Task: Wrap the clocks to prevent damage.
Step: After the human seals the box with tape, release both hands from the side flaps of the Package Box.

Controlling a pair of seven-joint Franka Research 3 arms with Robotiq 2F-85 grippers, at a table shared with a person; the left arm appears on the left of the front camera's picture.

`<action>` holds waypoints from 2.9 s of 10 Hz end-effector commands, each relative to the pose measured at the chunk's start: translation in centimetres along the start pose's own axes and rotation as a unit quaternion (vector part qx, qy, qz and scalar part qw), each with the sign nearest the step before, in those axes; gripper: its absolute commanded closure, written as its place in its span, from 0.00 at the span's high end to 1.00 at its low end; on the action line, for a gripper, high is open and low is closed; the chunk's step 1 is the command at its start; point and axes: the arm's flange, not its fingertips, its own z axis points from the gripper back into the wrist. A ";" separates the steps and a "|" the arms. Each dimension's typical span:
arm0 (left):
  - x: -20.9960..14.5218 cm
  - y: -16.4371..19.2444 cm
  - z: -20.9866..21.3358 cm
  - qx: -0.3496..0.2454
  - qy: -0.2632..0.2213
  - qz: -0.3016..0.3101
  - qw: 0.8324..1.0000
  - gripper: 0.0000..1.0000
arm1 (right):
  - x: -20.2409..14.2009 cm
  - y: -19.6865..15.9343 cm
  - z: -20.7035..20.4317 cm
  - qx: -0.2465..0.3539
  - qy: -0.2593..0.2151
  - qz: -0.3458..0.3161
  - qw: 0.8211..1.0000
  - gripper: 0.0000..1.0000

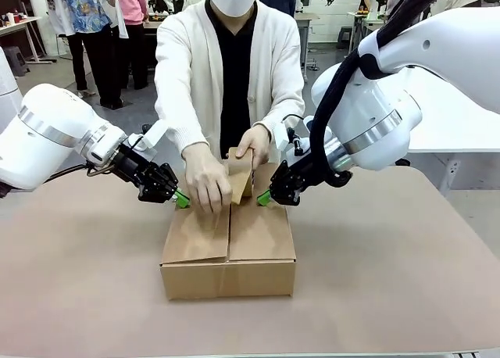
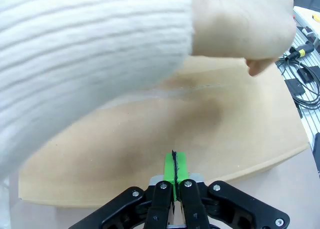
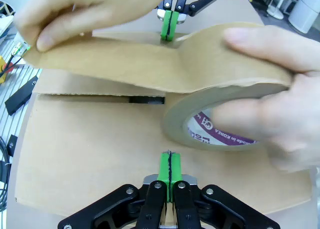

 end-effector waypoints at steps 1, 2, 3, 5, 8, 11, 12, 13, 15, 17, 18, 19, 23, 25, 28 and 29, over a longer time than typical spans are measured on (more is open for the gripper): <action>-0.4 0.1 -0.3 -0.002 -0.006 0.002 1.000 0.01 | -0.4 0.2 -0.3 -0.001 -0.001 -0.006 1.000 0.01; -0.4 0.1 -0.3 -0.002 -0.006 0.002 1.000 0.01 | -0.4 0.2 -0.3 -0.001 -0.001 -0.006 1.000 0.01; -0.4 0.1 -0.3 -0.002 -0.006 0.002 1.000 0.01 | -0.4 0.2 -0.3 -0.001 -0.001 -0.006 1.000 0.01; -0.4 0.1 -0.3 -0.002 -0.006 0.002 1.000 0.01 | -0.4 0.2 -0.3 -0.001 -0.001 -0.006 1.000 0.01; -0.4 0.1 -0.3 -0.002 -0.006 0.002 1.000 0.01 | -0.4 0.2 -0.3 -0.001 -0.001 -0.006 1.000 0.01; -0.4 0.1 -0.3 -0.002 -0.006 0.002 1.000 0.01 | -0.4 0.2 -0.3 -0.001 -0.001 -0.006 1.000 0.01; -0.4 0.1 -0.3 -0.002 -0.006 0.002 1.000 0.01 | -0.4 0.2 -0.3 -0.001 -0.001 -0.006 1.000 0.01; -0.4 0.1 -0.3 -0.002 -0.006 0.002 1.000 0.01 | -0.4 0.2 -0.3 -0.001 -0.001 -0.006 1.000 0.01; -0.4 0.1 -0.3 -0.002 -0.006 0.002 1.000 0.01 | -0.4 0.2 -0.3 -0.001 -0.001 -0.006 1.000 0.01; -0.4 0.1 -0.3 -0.002 -0.006 0.002 1.000 0.01 | -0.4 0.2 -0.3 -0.001 -0.001 -0.006 1.000 0.01; -0.4 0.1 -0.3 -0.002 -0.006 0.002 1.000 0.01 | -0.4 0.2 -0.3 -0.001 -0.001 -0.006 1.000 0.01; -0.4 0.1 -0.3 -0.002 -0.006 0.002 1.000 0.01 | -0.4 0.2 -0.3 -0.001 -0.001 -0.006 1.000 0.01; -0.4 0.1 -0.3 -0.002 -0.006 0.002 1.000 0.01 | -0.4 0.2 -0.3 -0.001 -0.001 -0.006 1.000 0.01; -0.4 0.1 -0.3 -0.002 -0.006 0.002 1.000 0.01 | -0.4 0.2 -0.3 -0.001 -0.001 -0.006 1.000 0.01; -0.4 0.1 -0.3 -0.002 -0.006 0.002 1.000 0.01 | -0.4 0.2 -0.3 -0.001 -0.001 -0.006 1.000 0.01; -0.4 0.1 -0.3 -0.002 -0.006 0.002 1.000 0.01 | -0.4 0.2 -0.3 -0.001 -0.001 -0.006 1.000 0.01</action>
